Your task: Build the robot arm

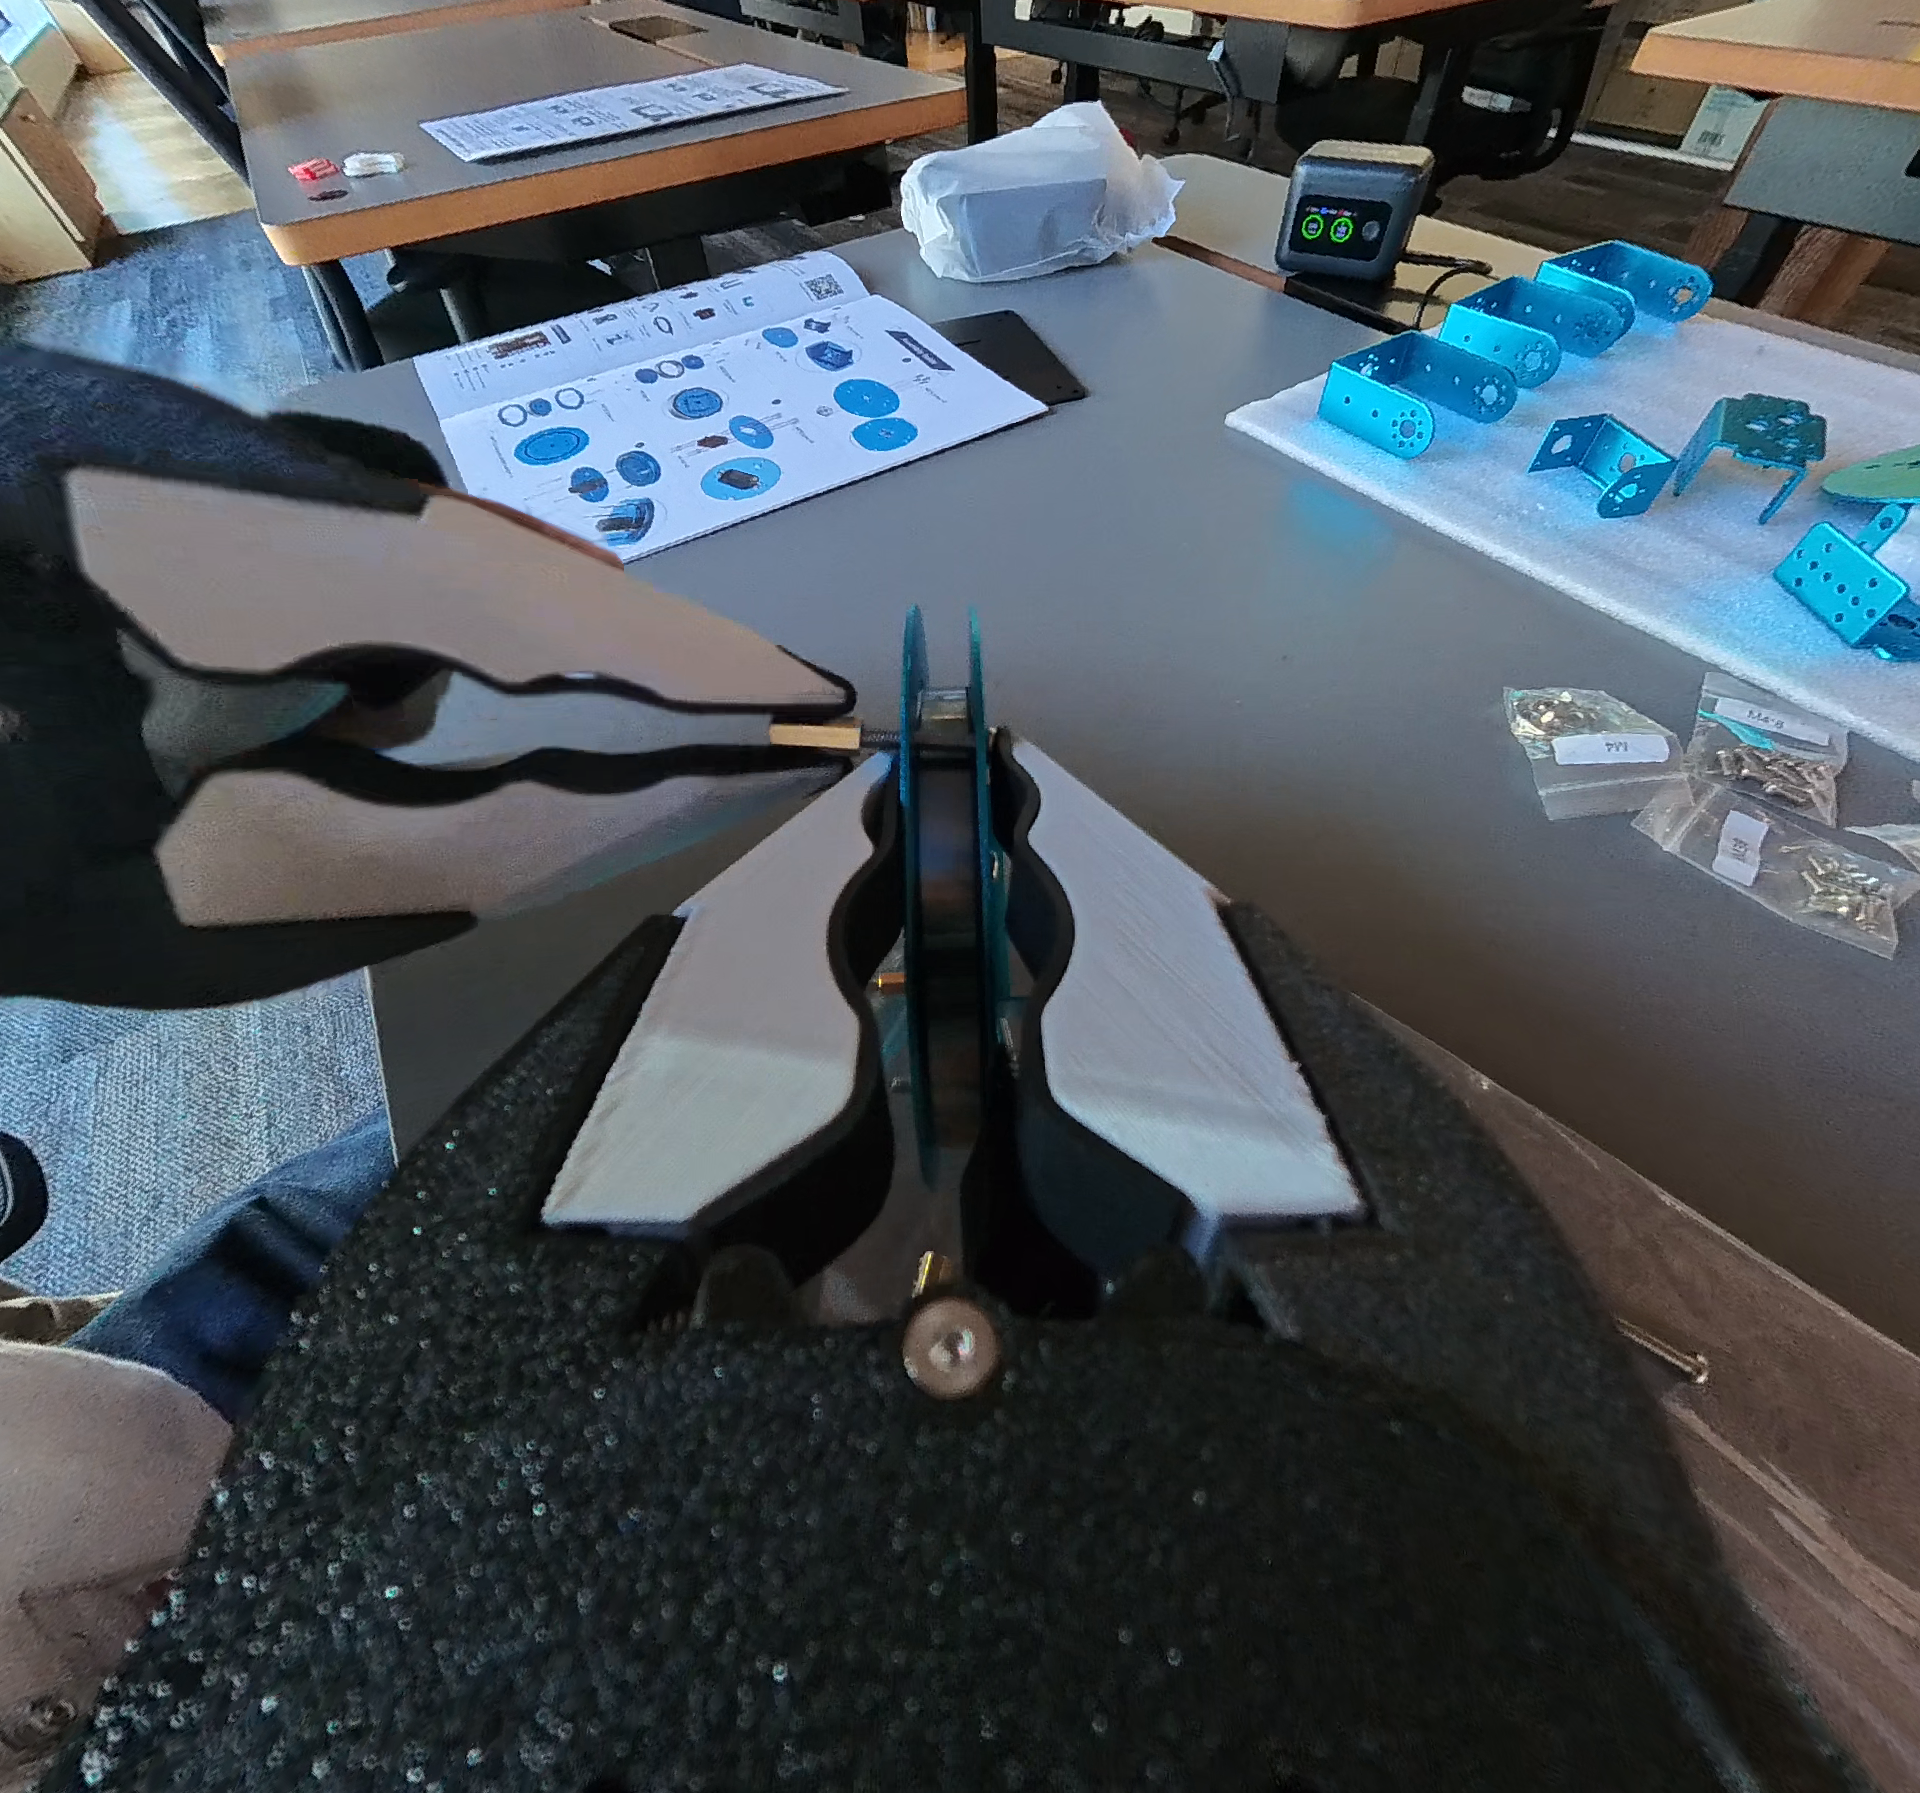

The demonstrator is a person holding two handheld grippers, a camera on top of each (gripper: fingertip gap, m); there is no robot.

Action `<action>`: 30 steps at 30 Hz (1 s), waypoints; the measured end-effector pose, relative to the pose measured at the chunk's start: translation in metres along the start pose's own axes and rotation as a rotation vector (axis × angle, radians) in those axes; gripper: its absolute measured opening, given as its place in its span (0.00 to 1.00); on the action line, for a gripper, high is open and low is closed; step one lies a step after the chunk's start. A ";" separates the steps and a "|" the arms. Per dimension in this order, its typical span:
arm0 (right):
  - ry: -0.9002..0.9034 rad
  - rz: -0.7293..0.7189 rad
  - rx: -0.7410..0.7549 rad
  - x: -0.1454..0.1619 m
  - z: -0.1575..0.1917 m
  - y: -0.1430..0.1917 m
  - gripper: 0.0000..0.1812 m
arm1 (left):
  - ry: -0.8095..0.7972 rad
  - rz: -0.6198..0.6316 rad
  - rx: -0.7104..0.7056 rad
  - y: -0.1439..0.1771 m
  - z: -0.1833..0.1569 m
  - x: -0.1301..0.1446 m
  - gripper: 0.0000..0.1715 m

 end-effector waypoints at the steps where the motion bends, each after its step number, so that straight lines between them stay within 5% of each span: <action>1: 0.003 0.000 0.002 0.000 0.000 0.000 0.08 | 0.146 -0.006 0.039 0.000 0.000 0.002 0.04; 9: 0.015 0.003 0.000 -0.001 0.003 -0.002 0.08 | 1.209 -0.288 0.266 0.010 0.002 0.008 0.09; 14: 0.034 0.006 -0.005 -0.001 0.008 -0.002 0.08 | 1.353 -0.349 0.286 0.008 0.006 0.014 0.04; 17: 0.033 0.006 0.001 -0.001 0.008 -0.001 0.08 | 1.282 -0.308 0.293 0.007 0.007 0.012 0.03; 19: 0.029 0.006 0.008 -0.001 0.007 -0.001 0.08 | 1.075 -0.233 0.218 0.006 0.005 0.008 0.02; 21: 0.020 0.009 0.002 -0.001 0.006 -0.001 0.08 | 0.575 -0.099 0.060 0.006 -0.002 0.000 0.03; 24: 0.016 0.012 0.003 0.000 0.004 -0.001 0.08 | -0.396 0.113 -0.232 0.000 -0.019 -0.002 0.03; 25: 0.006 0.012 0.005 0.000 0.003 0.000 0.08 | -0.549 0.133 -0.293 -0.003 -0.022 0.000 0.03; 26: -0.006 0.010 0.000 0.000 0.001 0.000 0.08 | -0.530 0.115 -0.306 -0.003 -0.021 0.001 0.03; 30: 0.005 0.012 -0.005 0.001 0.003 -0.001 0.08 | -0.006 0.003 -0.197 0.003 -0.012 -0.003 0.05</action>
Point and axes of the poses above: each gripper's, where its closed fingertips meet, y back along the fingers, x out of its underside, z = x × y across the jaws, the point moved 6 cm from there along y, back along the fingers, and after that the axes turned 5 degrees about x, right-handed, at the moved point
